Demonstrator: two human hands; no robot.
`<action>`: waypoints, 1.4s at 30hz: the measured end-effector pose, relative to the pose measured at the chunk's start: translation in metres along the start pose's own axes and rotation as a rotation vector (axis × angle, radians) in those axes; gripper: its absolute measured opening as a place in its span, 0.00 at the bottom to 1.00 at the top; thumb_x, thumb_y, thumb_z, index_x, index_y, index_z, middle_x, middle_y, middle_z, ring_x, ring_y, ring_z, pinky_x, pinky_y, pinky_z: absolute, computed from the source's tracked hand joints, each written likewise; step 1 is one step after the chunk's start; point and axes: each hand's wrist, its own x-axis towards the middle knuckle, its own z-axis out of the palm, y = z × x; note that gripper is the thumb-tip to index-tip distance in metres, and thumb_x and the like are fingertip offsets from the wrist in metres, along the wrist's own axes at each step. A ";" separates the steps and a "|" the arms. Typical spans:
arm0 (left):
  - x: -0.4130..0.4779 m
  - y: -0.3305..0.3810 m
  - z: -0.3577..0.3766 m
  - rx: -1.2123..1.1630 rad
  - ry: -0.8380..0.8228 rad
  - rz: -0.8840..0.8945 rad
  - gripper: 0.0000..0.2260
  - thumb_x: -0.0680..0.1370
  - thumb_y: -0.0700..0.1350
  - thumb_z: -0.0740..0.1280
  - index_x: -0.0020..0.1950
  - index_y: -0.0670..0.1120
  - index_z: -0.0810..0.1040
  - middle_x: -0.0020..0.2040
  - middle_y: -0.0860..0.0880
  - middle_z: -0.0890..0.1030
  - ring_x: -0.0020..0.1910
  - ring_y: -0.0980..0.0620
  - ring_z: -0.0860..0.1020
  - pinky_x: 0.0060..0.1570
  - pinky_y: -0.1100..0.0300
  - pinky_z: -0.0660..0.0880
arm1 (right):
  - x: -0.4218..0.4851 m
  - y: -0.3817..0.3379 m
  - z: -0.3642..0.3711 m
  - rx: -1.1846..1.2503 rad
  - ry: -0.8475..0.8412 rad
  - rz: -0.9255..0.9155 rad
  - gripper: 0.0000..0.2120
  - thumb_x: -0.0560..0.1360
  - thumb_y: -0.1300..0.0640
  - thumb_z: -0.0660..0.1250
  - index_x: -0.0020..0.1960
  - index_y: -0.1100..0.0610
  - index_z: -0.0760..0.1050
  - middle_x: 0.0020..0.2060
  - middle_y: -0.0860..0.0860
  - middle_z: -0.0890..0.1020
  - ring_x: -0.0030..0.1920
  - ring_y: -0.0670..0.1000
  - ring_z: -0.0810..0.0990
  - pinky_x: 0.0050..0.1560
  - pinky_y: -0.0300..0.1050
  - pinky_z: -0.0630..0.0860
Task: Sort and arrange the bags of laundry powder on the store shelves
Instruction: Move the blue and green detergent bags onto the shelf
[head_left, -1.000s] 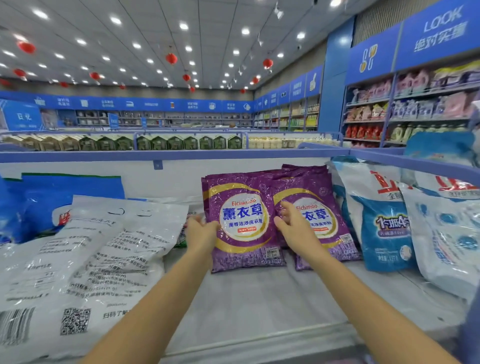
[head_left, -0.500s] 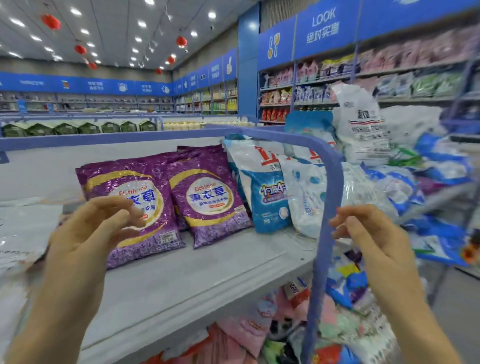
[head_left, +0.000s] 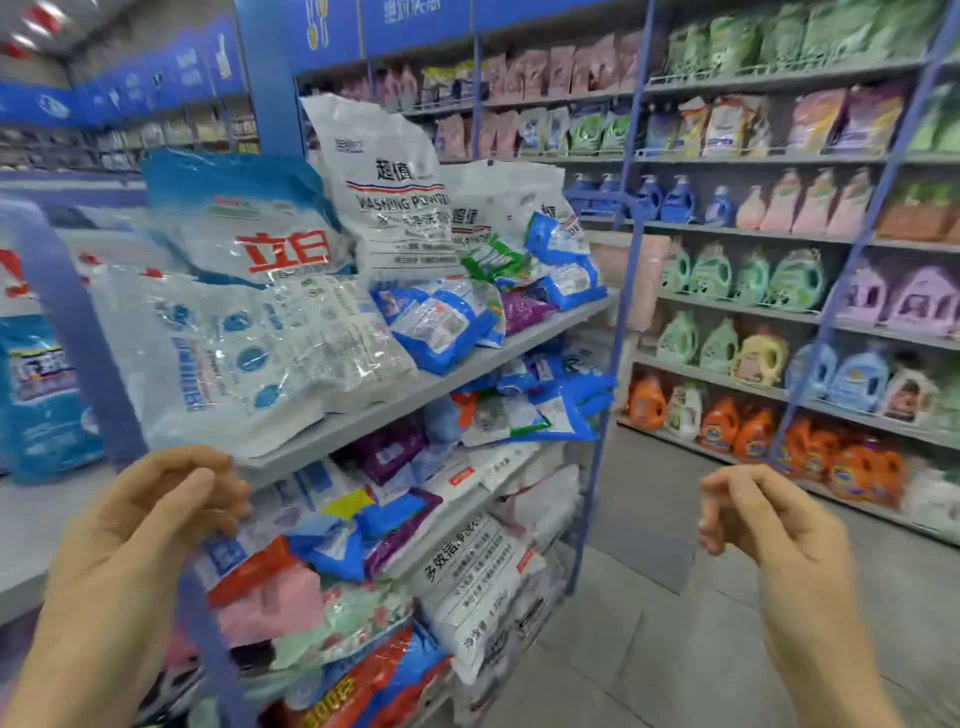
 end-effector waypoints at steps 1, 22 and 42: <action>0.003 -0.011 0.020 -0.033 -0.033 0.018 0.21 0.80 0.33 0.56 0.38 0.51 0.83 0.31 0.57 0.82 0.32 0.61 0.80 0.35 0.72 0.77 | 0.011 0.007 -0.019 -0.006 0.013 0.010 0.12 0.75 0.53 0.59 0.39 0.54 0.79 0.26 0.50 0.76 0.27 0.47 0.72 0.29 0.35 0.71; 0.127 -0.088 0.167 0.127 0.166 0.075 0.09 0.76 0.51 0.64 0.42 0.52 0.83 0.34 0.53 0.81 0.32 0.59 0.78 0.32 0.71 0.75 | 0.266 0.162 0.001 0.112 -0.253 0.021 0.17 0.79 0.61 0.57 0.37 0.52 0.79 0.27 0.52 0.78 0.27 0.44 0.73 0.29 0.33 0.72; 0.357 -0.098 0.264 1.180 0.307 0.073 0.45 0.68 0.54 0.76 0.77 0.48 0.53 0.72 0.41 0.65 0.70 0.42 0.65 0.68 0.46 0.65 | 0.364 0.208 0.271 -0.572 -1.285 -1.265 0.49 0.65 0.32 0.68 0.76 0.46 0.48 0.77 0.55 0.47 0.76 0.60 0.46 0.70 0.66 0.36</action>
